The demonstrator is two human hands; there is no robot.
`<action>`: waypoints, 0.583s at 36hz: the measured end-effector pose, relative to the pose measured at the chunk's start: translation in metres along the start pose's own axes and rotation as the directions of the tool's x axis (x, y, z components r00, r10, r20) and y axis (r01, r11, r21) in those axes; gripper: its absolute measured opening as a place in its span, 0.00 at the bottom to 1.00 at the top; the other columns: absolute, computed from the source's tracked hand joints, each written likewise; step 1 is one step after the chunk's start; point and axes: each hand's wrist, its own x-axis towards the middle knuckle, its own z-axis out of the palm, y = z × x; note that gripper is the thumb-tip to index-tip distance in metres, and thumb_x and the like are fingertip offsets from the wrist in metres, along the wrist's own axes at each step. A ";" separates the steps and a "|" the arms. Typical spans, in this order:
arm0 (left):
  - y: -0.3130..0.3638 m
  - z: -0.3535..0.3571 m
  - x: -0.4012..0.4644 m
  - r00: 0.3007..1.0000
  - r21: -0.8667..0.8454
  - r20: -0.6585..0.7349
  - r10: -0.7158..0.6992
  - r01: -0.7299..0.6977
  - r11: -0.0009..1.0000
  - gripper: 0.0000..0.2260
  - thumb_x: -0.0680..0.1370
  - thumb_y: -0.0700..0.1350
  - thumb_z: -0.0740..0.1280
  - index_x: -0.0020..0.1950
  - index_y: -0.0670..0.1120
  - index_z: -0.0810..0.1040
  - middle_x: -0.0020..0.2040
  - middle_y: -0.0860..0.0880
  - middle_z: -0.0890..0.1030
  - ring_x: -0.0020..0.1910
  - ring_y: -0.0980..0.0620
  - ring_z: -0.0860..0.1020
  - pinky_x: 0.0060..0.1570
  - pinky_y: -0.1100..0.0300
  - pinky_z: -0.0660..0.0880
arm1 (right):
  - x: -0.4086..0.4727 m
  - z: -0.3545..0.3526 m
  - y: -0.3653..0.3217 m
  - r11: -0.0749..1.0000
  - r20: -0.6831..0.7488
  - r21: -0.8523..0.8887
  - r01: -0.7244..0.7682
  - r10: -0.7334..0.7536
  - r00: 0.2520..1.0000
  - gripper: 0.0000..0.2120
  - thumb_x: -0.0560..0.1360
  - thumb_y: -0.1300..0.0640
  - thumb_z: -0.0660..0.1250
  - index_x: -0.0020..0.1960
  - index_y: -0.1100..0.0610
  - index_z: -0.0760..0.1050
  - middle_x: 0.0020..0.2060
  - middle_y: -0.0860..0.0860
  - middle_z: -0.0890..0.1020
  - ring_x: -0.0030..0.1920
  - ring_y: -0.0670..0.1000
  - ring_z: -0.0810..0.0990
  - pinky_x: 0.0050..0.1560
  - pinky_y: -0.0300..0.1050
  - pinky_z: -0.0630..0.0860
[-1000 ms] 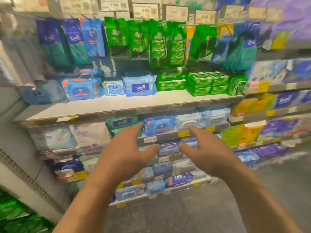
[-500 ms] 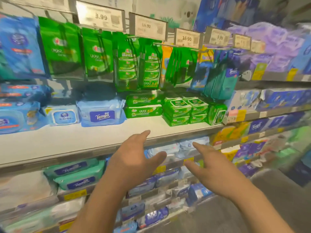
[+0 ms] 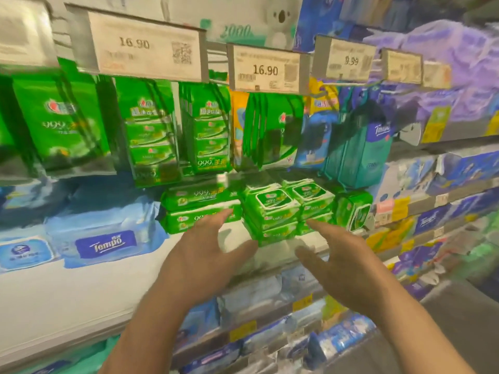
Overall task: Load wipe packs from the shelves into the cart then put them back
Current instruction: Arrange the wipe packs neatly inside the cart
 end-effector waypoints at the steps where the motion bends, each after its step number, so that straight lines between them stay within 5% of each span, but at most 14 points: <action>1: 0.001 0.003 0.008 1.000 -0.006 -0.014 0.004 -0.004 1.000 0.39 0.69 0.72 0.66 0.78 0.60 0.66 0.76 0.58 0.70 0.71 0.58 0.71 0.71 0.55 0.68 | 0.011 -0.001 0.003 0.999 -0.033 0.033 0.025 -0.024 0.999 0.32 0.78 0.40 0.65 0.79 0.46 0.62 0.77 0.44 0.66 0.76 0.45 0.64 0.73 0.41 0.63; 7: 0.023 0.017 0.061 0.987 -0.291 -0.159 -0.033 -0.015 0.957 0.41 0.64 0.76 0.68 0.74 0.62 0.70 0.70 0.63 0.74 0.65 0.68 0.74 0.67 0.53 0.75 | 0.080 -0.012 0.011 0.964 -0.285 0.144 0.222 -0.174 0.942 0.28 0.77 0.45 0.68 0.76 0.50 0.69 0.73 0.46 0.73 0.72 0.43 0.69 0.67 0.32 0.58; 11: 0.053 0.018 0.092 0.967 -0.423 -0.253 -0.042 -0.071 0.903 0.26 0.71 0.66 0.72 0.66 0.62 0.72 0.64 0.63 0.77 0.57 0.76 0.75 0.51 0.77 0.71 | 0.121 -0.023 0.006 0.892 -0.372 0.331 0.306 -0.175 0.912 0.34 0.74 0.43 0.68 0.77 0.53 0.66 0.73 0.49 0.72 0.72 0.45 0.69 0.67 0.26 0.57; 13: 0.064 0.017 0.108 0.955 -0.467 -0.289 -0.072 -0.075 0.881 0.26 0.74 0.61 0.74 0.69 0.60 0.70 0.66 0.64 0.74 0.54 0.79 0.74 0.49 0.80 0.70 | 0.138 -0.026 0.000 0.841 -0.365 0.423 0.338 -0.184 0.913 0.38 0.71 0.40 0.65 0.78 0.53 0.64 0.75 0.48 0.70 0.73 0.44 0.67 0.69 0.26 0.56; 15: 0.069 0.018 0.125 0.936 -0.454 -0.335 -0.106 -0.062 0.889 0.43 0.67 0.70 0.71 0.78 0.60 0.62 0.74 0.63 0.69 0.65 0.72 0.71 0.64 0.68 0.70 | 0.155 -0.028 -0.004 0.827 -0.371 0.433 0.360 -0.200 0.907 0.36 0.70 0.37 0.62 0.75 0.52 0.67 0.70 0.49 0.74 0.70 0.47 0.70 0.72 0.39 0.63; 18: 0.079 0.017 0.146 0.909 -0.500 -0.375 -0.183 -0.032 0.866 0.52 0.58 0.75 0.66 0.80 0.66 0.55 0.72 0.66 0.67 0.71 0.61 0.69 0.69 0.59 0.64 | 0.170 -0.026 -0.012 0.778 -0.403 0.488 0.395 -0.201 0.893 0.19 0.75 0.44 0.63 0.60 0.56 0.72 0.47 0.52 0.76 0.47 0.52 0.74 0.49 0.48 0.71; 20: 0.090 0.018 0.158 0.892 -0.542 -0.397 -0.215 -0.039 0.840 0.54 0.55 0.77 0.68 0.79 0.66 0.56 0.73 0.64 0.69 0.72 0.59 0.69 0.73 0.56 0.63 | 0.180 -0.025 -0.018 0.713 -0.320 0.596 0.370 -0.211 0.923 0.10 0.78 0.58 0.61 0.58 0.58 0.73 0.39 0.58 0.75 0.37 0.59 0.75 0.36 0.50 0.72; 21: 0.094 0.019 0.163 0.890 -0.559 -0.401 -0.219 -0.048 0.828 0.56 0.54 0.78 0.68 0.80 0.64 0.56 0.76 0.62 0.67 0.73 0.58 0.68 0.75 0.53 0.61 | 0.185 -0.022 -0.015 0.727 -0.392 0.529 0.439 -0.250 0.886 0.11 0.78 0.61 0.60 0.59 0.58 0.73 0.37 0.60 0.74 0.35 0.61 0.75 0.34 0.49 0.72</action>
